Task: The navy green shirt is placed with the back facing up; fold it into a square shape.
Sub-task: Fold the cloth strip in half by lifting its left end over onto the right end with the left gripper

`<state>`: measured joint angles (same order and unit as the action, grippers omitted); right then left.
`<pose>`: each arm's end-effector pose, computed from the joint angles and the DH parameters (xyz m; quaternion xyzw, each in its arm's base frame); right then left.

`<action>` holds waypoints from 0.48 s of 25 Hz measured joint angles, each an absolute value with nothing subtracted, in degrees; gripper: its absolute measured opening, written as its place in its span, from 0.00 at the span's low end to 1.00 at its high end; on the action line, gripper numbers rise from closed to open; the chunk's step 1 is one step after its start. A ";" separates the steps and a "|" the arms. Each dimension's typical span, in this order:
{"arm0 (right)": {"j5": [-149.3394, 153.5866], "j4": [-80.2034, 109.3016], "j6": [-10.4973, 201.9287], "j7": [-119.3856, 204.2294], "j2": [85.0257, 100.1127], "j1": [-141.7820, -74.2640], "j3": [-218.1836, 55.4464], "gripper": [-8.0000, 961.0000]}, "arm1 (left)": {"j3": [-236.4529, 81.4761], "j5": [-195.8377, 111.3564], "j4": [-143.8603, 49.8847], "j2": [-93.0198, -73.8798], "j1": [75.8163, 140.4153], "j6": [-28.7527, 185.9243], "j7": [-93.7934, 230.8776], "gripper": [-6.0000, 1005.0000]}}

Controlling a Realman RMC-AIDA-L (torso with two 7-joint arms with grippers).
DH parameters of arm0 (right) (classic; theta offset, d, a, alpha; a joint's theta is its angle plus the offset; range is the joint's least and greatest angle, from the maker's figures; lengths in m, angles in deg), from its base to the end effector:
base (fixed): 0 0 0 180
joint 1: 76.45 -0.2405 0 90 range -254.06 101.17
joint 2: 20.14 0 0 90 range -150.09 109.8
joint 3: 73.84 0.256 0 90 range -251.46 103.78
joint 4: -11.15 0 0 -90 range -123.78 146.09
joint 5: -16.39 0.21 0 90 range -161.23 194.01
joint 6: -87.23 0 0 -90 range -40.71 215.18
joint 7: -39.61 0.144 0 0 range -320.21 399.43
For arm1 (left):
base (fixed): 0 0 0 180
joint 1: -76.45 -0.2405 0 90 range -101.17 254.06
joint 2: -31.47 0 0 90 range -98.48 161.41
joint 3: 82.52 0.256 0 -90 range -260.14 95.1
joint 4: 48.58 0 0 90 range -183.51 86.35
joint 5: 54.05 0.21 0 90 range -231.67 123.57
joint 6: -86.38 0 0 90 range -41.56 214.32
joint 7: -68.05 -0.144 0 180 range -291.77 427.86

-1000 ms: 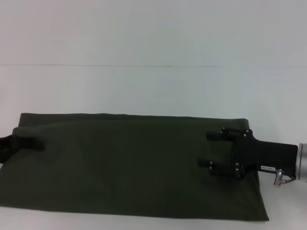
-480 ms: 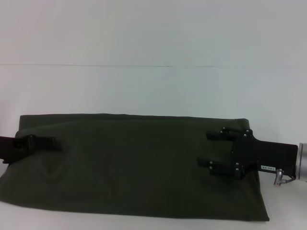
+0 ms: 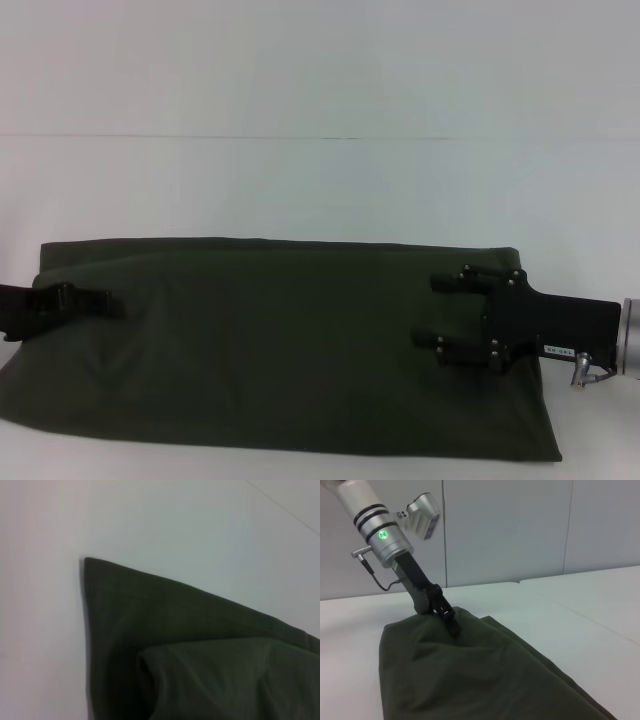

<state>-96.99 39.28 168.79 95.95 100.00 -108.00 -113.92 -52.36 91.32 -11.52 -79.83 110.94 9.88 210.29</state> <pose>0.2696 0.3276 -0.0374 -0.9560 0.0970 0.2159 0.1732 -0.3469 0.3552 0.0586 -0.6903 -0.6890 -0.0804 0.2057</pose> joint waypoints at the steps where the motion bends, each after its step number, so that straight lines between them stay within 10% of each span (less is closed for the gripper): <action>1: -96.98 39.28 168.80 95.95 100.00 -108.00 -113.92 0.80 | -52.18 91.34 -11.52 -79.76 110.94 9.85 210.27 0.80; 12: -96.96 39.28 168.90 95.95 100.00 -108.06 -113.92 0.80 | -50.96 91.36 -11.67 -79.52 111.16 9.94 209.99 0.49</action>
<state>-96.96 39.28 168.90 95.95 100.00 -108.06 -113.92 -50.96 91.36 -11.67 -79.52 111.16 9.94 209.99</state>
